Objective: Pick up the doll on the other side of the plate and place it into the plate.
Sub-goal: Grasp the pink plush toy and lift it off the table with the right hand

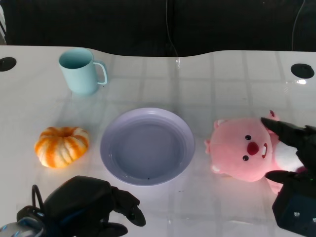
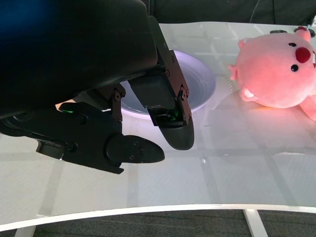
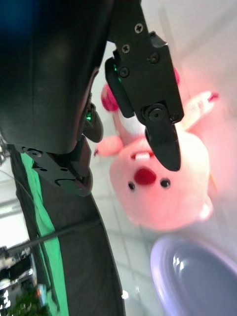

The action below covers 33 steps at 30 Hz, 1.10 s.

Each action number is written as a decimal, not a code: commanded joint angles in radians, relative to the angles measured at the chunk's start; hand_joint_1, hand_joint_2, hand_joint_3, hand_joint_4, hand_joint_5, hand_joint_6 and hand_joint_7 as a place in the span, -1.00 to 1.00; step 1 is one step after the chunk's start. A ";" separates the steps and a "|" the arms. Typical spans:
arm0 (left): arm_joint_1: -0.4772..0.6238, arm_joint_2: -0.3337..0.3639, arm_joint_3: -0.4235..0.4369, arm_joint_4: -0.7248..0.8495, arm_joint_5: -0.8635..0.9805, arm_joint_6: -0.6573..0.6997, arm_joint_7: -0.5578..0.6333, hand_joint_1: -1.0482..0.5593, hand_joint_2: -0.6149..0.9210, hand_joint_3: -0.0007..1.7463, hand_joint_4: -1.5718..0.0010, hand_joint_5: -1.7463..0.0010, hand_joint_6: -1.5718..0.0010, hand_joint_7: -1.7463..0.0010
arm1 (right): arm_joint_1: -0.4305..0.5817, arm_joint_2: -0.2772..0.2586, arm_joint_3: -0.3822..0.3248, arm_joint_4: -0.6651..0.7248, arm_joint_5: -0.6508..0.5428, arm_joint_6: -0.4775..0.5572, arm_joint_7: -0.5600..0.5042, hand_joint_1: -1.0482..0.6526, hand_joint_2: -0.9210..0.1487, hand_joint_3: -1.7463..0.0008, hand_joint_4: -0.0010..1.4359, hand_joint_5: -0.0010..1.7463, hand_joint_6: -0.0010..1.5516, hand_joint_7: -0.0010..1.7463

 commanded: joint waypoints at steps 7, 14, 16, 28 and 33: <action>-0.009 0.005 -0.008 -0.002 0.004 -0.001 0.004 0.00 1.00 -0.69 0.01 -0.33 -0.24 0.71 | -0.045 -0.037 0.049 0.036 -0.106 0.073 0.069 -0.49 -0.95 1.00 -0.98 -0.62 -0.75 -0.97; -0.004 0.004 -0.008 -0.012 0.001 -0.002 -0.001 0.01 1.00 -0.70 0.00 -0.36 -0.24 0.72 | -0.111 -0.033 0.088 0.129 -0.126 0.105 0.108 -0.47 -0.94 1.00 -0.99 -0.58 -0.71 -0.97; -0.002 0.005 -0.008 -0.019 0.005 0.004 -0.005 0.01 1.00 -0.70 0.01 -0.36 -0.24 0.73 | -0.139 -0.024 0.099 0.180 -0.124 0.112 0.108 -0.45 -0.94 1.00 -0.98 -0.57 -0.70 -0.97; 0.025 0.007 -0.003 -0.050 0.012 0.012 -0.005 0.00 1.00 -0.71 0.01 -0.37 -0.26 0.73 | -0.302 0.027 0.157 0.499 -0.088 0.124 0.057 -0.45 -1.00 0.99 -0.83 -0.69 -0.63 -0.98; 0.040 0.012 0.007 -0.078 -0.004 0.024 -0.018 0.00 1.00 -0.71 0.01 -0.39 -0.26 0.74 | -0.366 0.037 0.182 0.588 -0.083 0.132 0.051 -0.46 -1.00 0.98 -0.75 -0.73 -0.57 -0.97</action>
